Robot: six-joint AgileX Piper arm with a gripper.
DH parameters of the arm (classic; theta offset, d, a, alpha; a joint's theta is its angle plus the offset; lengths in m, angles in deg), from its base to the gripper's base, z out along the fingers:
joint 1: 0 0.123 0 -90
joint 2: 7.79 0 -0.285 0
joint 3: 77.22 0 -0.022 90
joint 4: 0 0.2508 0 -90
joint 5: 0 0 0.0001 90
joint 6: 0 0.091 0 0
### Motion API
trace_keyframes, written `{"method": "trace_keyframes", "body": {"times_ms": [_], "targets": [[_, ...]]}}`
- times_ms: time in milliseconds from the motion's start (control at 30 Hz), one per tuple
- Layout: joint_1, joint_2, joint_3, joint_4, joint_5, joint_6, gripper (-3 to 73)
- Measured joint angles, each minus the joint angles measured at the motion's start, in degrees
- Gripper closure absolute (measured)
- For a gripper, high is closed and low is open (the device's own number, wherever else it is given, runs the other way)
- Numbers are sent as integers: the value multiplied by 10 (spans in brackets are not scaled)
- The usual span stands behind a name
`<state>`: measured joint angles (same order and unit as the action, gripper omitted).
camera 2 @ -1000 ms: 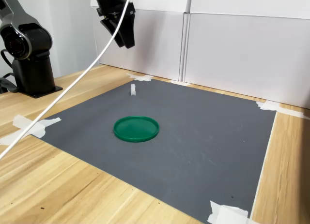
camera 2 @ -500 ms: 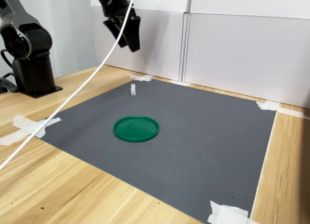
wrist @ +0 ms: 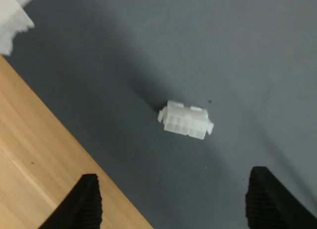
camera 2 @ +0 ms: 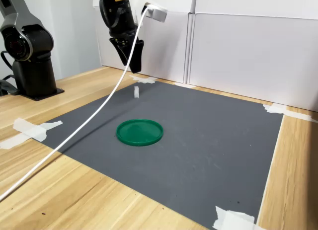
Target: Grasp a white terminal and put it in the green lid.
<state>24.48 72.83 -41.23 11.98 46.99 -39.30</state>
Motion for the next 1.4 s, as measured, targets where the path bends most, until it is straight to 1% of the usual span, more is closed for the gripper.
{"method": "trace_keyframes", "body": {"times_ms": [100,200,333,433,533,600,1033,1267,1400], "targets": [[0,10,8,-17,-19,0,-19],[2,18,8,-23,-27,-2,-10],[32,32,8,-27,-34,-14,0],[51,41,8,-32,-40,13,8],[52,42,8,-52,-51,57,12],[52,44,8,-58,-55,68,12],[52,105,8,-60,-91,68,12],[52,125,8,-60,-92,68,13],[52,126,8,-60,-92,68,44]]}}
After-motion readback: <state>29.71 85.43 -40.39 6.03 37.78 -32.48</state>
